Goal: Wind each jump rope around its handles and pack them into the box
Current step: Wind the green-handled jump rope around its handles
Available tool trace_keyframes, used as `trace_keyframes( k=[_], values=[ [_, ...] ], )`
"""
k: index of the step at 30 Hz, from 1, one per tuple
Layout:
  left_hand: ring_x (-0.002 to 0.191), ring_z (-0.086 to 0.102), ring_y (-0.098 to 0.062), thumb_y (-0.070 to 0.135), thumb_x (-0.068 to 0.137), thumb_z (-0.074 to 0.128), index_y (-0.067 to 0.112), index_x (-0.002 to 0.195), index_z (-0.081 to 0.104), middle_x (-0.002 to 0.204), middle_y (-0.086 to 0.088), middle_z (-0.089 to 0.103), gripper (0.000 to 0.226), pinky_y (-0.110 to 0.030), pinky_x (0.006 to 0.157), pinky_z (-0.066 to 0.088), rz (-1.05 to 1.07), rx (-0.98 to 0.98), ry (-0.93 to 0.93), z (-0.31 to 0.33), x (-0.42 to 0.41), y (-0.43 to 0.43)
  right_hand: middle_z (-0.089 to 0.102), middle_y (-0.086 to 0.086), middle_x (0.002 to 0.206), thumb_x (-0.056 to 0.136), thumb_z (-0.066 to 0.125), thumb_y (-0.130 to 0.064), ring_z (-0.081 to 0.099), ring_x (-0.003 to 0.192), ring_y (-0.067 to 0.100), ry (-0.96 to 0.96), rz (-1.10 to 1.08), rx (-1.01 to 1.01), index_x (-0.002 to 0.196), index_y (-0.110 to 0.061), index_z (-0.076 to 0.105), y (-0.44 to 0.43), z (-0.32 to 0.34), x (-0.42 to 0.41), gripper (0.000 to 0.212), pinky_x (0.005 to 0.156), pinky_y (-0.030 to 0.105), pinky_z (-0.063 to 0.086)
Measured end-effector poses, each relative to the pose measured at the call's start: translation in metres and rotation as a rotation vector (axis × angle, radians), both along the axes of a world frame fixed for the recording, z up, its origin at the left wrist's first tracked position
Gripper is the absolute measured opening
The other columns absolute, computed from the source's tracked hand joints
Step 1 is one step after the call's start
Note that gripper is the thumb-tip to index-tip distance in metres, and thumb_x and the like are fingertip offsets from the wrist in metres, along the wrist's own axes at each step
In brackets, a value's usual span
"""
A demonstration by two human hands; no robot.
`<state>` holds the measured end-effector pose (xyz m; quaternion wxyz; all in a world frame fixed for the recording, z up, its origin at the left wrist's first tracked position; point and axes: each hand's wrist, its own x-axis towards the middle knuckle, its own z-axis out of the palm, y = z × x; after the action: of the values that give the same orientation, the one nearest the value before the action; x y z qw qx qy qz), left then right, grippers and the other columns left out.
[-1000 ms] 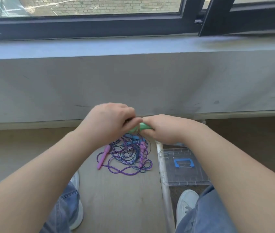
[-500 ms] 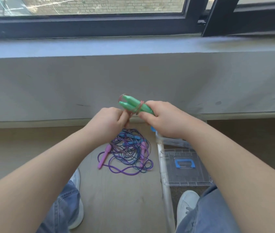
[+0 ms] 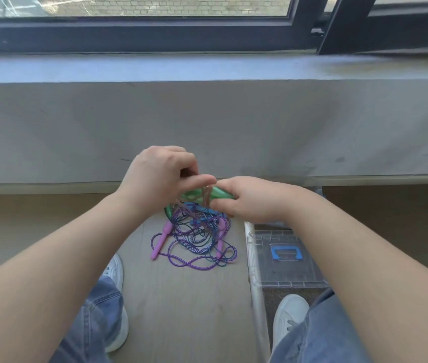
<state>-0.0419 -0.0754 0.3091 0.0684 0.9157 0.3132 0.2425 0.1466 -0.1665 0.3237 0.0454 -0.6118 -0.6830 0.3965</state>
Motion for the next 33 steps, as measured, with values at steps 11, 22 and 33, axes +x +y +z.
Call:
trace_keyframes(
  k=[11, 22, 33],
  values=[
    [0.048, 0.045, -0.012, 0.076, 0.063, 0.068, 0.02, 0.052, 0.061, 0.053, 0.003, 0.053, 0.057, -0.022, 0.051, 0.037, -0.123, -1.331, -0.146, 0.005, 0.005, -0.003, 0.059, 0.004, 0.078, 0.103, 0.054, -0.02, 0.043, 0.075, 0.028, 0.627, 0.053, -0.363, 0.107, -0.011, 0.062, -0.006, 0.008, 0.016, 0.013, 0.085, 0.05, 0.053],
    [0.053, 0.046, -0.013, 0.039, 0.098, 0.048, 0.018, 0.075, 0.06, 0.056, 0.004, 0.054, 0.033, -0.03, 0.053, 0.035, 0.05, -0.564, 0.195, -0.008, 0.017, -0.015, 0.066, 0.004, 0.096, 0.102, 0.049, -0.041, 0.058, 0.08, 0.021, -0.137, -0.297, 0.153, 0.094, -0.017, 0.057, 0.016, -0.006, 0.022, 0.026, 0.069, 0.033, 0.039],
    [0.049, 0.04, -0.018, 0.061, 0.093, 0.036, 0.021, 0.057, 0.035, 0.046, 0.003, 0.039, 0.054, -0.033, 0.05, 0.036, -0.018, -0.179, 0.149, 0.007, 0.003, -0.005, 0.064, 0.003, 0.08, 0.101, 0.06, -0.03, 0.051, 0.058, 0.013, 0.305, -0.027, -0.37, 0.087, -0.021, 0.062, -0.001, 0.003, 0.009, 0.016, 0.084, 0.046, 0.062]
  ],
)
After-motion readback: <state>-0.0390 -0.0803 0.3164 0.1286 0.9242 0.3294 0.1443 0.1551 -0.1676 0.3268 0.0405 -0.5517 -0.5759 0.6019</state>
